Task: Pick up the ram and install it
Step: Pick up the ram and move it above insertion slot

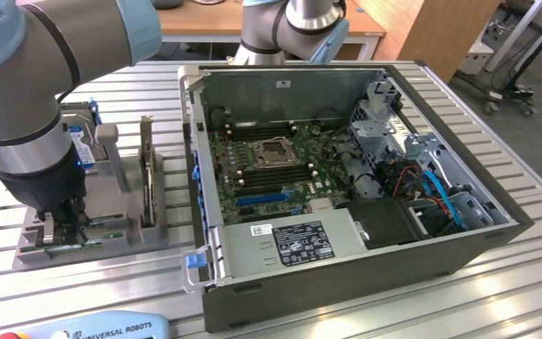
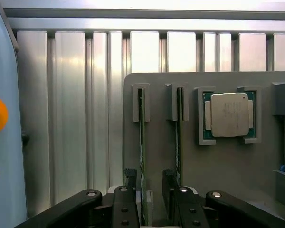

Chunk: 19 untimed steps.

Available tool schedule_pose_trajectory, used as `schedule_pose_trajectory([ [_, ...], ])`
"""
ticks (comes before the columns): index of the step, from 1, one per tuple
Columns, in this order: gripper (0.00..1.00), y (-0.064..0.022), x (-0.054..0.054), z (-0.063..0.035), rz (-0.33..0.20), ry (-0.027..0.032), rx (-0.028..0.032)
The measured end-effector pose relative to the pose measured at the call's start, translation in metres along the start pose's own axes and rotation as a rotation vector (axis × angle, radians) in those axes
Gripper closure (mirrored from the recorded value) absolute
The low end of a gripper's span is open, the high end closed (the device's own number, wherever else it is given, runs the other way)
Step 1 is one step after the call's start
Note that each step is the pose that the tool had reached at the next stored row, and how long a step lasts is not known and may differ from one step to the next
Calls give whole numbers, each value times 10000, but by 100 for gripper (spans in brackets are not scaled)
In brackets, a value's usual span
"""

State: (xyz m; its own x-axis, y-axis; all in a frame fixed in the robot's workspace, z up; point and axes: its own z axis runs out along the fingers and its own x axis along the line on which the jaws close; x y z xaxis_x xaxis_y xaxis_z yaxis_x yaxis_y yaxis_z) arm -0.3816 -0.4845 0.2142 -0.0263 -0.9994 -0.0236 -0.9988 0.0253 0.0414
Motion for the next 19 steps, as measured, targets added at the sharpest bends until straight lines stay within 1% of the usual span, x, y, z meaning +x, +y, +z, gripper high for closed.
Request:
schedule_pose_trajectory([
  [7, 64, -3, 2, 42, -170, 7, -4],
  [12, 64, -3, 2, 47, -178, 8, -5],
  [19, 64, -5, 3, 106, -178, 8, -5],
])
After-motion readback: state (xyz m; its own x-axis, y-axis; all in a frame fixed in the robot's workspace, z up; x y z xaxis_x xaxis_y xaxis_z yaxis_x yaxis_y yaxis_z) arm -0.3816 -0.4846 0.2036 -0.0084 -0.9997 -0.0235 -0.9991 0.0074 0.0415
